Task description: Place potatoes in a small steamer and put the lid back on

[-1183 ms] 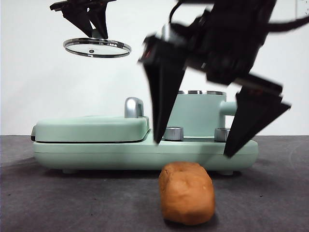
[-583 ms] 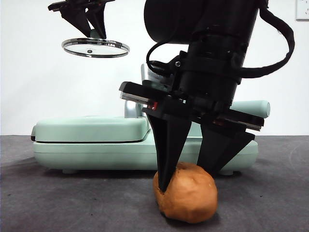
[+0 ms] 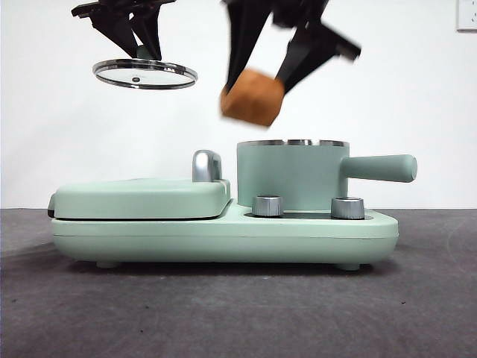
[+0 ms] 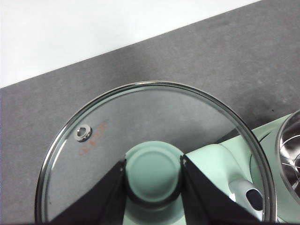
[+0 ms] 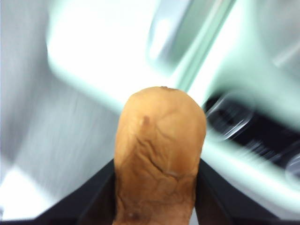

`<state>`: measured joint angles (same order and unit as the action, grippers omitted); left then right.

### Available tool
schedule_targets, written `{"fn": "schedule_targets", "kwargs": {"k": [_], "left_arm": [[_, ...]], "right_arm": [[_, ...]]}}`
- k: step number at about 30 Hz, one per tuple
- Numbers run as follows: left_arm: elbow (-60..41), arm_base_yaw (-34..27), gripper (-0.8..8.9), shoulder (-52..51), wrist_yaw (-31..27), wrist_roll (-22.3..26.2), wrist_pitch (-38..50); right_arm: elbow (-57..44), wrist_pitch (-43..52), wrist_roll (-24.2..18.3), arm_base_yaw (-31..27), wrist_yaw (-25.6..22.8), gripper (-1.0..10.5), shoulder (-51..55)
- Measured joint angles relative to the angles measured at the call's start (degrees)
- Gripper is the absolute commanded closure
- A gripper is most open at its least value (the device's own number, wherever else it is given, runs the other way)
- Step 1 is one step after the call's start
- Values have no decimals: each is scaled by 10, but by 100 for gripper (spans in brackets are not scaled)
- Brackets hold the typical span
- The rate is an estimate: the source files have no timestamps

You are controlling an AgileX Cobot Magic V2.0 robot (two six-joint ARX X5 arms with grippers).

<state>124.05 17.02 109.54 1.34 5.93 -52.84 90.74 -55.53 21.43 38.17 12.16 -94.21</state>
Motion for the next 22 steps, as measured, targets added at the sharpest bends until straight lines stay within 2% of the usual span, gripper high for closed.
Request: {"fn": "schedule_targets", "kwargs": {"k": [6, 13, 17, 22], "left_arm": [[0, 0, 801, 0, 0, 0, 0], [0, 0, 801, 0, 0, -2, 0], [0, 0, 801, 0, 0, -2, 0], [0, 0, 801, 0, 0, -2, 0]], "right_arm": [[183, -82, -55, -85, -4, 850, -109], [343, -114, -77, -124, -9, 850, -238], [376, -118, -86, -138, -19, 850, -285], [377, -132, -106, -144, -61, 850, -318]]}}
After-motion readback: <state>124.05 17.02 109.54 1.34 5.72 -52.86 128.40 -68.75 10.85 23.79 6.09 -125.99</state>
